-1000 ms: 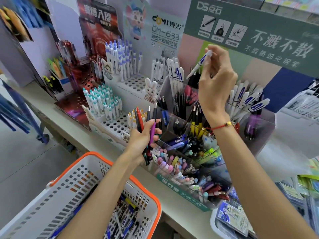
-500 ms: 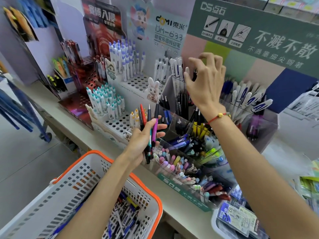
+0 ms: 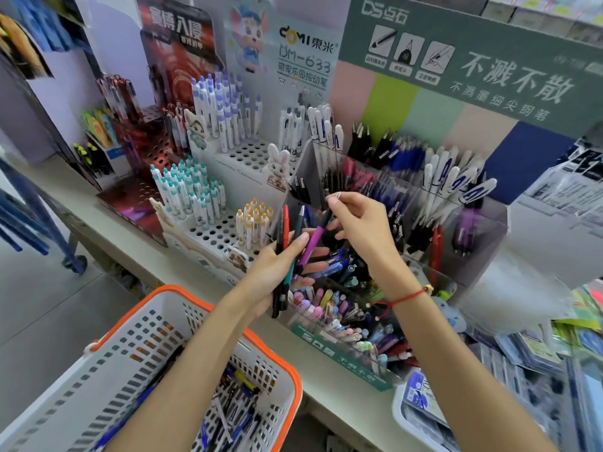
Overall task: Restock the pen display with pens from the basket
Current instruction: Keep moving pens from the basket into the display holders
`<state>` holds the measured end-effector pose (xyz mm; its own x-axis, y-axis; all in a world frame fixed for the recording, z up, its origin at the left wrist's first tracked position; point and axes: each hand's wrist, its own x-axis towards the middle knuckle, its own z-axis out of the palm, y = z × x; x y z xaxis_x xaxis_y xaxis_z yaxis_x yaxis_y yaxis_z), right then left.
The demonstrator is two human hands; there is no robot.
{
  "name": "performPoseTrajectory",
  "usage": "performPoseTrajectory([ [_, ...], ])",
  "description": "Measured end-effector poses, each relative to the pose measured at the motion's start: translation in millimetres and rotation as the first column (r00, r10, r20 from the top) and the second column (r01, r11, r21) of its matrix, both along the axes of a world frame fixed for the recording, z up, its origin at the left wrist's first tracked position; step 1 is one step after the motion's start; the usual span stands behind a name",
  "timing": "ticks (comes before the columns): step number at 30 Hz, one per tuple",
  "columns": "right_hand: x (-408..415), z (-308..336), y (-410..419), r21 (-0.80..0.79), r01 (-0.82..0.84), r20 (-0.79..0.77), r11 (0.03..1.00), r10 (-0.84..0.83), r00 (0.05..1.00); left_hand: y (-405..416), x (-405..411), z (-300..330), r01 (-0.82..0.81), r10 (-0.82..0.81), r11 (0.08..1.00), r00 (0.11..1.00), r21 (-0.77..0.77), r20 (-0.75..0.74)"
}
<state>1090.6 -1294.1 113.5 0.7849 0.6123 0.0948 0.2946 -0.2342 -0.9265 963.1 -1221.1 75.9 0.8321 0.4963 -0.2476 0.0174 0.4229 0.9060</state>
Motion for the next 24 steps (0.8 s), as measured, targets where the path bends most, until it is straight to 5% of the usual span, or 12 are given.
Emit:
performPoseTrajectory([
  [10, 11.6, 4.2, -72.8, 0.437, 0.415, -0.012, 0.798, -0.456, 0.89, -15.5, 14.4, -17.6, 0.043, -0.044, 0.999, 0.998, -0.015, -0.055],
  [18, 23.3, 11.8, -104.6, 0.55, 0.547, -0.078, 0.631, -0.614, 0.786, -23.3, 22.3, -17.3, -0.187, 0.174, 0.972, 0.98, -0.142, -0.101],
  [24, 25.5, 8.4, -122.6, 0.593, 0.601, -0.099, 0.536, -0.692, 0.715, -29.2, 32.2, -7.8, -0.177, 0.171, 0.967, 0.984, -0.181, -0.049],
])
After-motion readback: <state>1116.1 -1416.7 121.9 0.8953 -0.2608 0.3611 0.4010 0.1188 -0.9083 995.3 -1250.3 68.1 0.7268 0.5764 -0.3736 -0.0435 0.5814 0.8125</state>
